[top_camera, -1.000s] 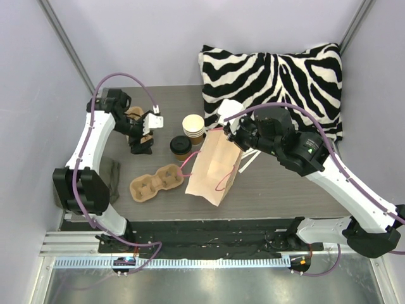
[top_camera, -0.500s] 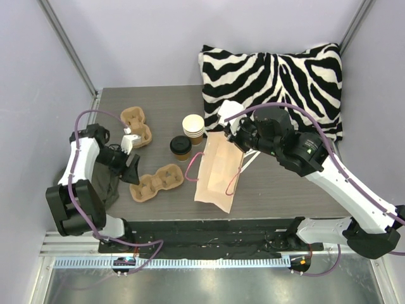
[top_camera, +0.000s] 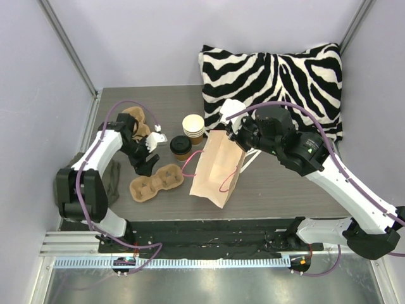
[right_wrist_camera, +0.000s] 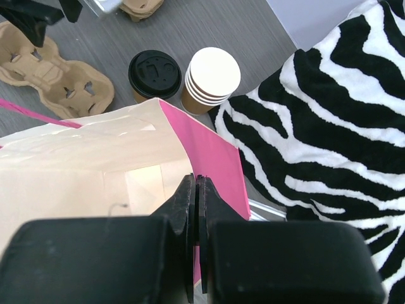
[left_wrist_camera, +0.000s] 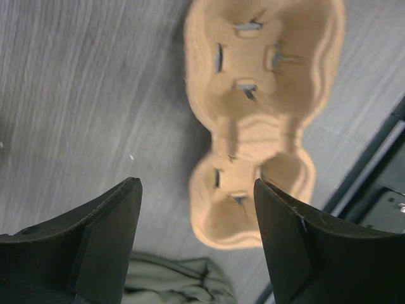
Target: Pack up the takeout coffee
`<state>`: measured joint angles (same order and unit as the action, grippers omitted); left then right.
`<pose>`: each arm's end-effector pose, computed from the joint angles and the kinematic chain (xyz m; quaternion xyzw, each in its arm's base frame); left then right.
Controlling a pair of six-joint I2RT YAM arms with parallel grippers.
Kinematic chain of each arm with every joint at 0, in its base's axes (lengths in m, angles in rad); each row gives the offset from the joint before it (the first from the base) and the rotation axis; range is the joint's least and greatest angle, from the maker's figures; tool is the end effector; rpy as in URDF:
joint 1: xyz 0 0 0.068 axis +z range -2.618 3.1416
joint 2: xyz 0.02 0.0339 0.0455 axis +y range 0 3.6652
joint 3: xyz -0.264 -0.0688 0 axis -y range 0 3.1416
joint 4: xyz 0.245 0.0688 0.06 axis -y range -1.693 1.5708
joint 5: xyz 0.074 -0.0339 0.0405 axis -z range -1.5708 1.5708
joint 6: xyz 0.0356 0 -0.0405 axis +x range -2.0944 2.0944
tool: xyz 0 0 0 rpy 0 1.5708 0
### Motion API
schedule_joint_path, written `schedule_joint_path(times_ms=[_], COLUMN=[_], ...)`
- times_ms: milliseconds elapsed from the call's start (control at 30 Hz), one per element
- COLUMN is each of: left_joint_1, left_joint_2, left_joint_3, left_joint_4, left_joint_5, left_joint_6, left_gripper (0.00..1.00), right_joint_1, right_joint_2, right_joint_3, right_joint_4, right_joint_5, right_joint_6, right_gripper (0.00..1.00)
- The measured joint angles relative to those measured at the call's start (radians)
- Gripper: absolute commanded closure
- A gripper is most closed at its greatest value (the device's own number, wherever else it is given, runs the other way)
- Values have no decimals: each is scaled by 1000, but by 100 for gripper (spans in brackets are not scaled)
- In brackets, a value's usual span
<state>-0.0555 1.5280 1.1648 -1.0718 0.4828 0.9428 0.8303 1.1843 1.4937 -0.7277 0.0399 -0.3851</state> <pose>0.2720 -0.0317 0.2417 0.4780 0.8428 -0.1871 0.1619 0.1601 0.1730 0.4453 -0.4698 0.6945 0.1040 0.5350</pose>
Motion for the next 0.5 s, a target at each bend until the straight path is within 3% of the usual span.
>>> schedule_joint_path(times_ms=[267,500], left_joint_1=[-90,-122], left_joint_2=[117,160], left_joint_3=[40,33], left_joint_4=[131,214], left_joint_5=[-40,-43], left_joint_6=[-108,-225], left_gripper=[24,34], right_joint_1=[-2,-2], right_joint_2=[0,0], right_joint_3=[-1,-2], right_joint_4=[1,1], right_joint_5=[-4,-4], right_joint_6=[3,2], right_gripper=[99,99])
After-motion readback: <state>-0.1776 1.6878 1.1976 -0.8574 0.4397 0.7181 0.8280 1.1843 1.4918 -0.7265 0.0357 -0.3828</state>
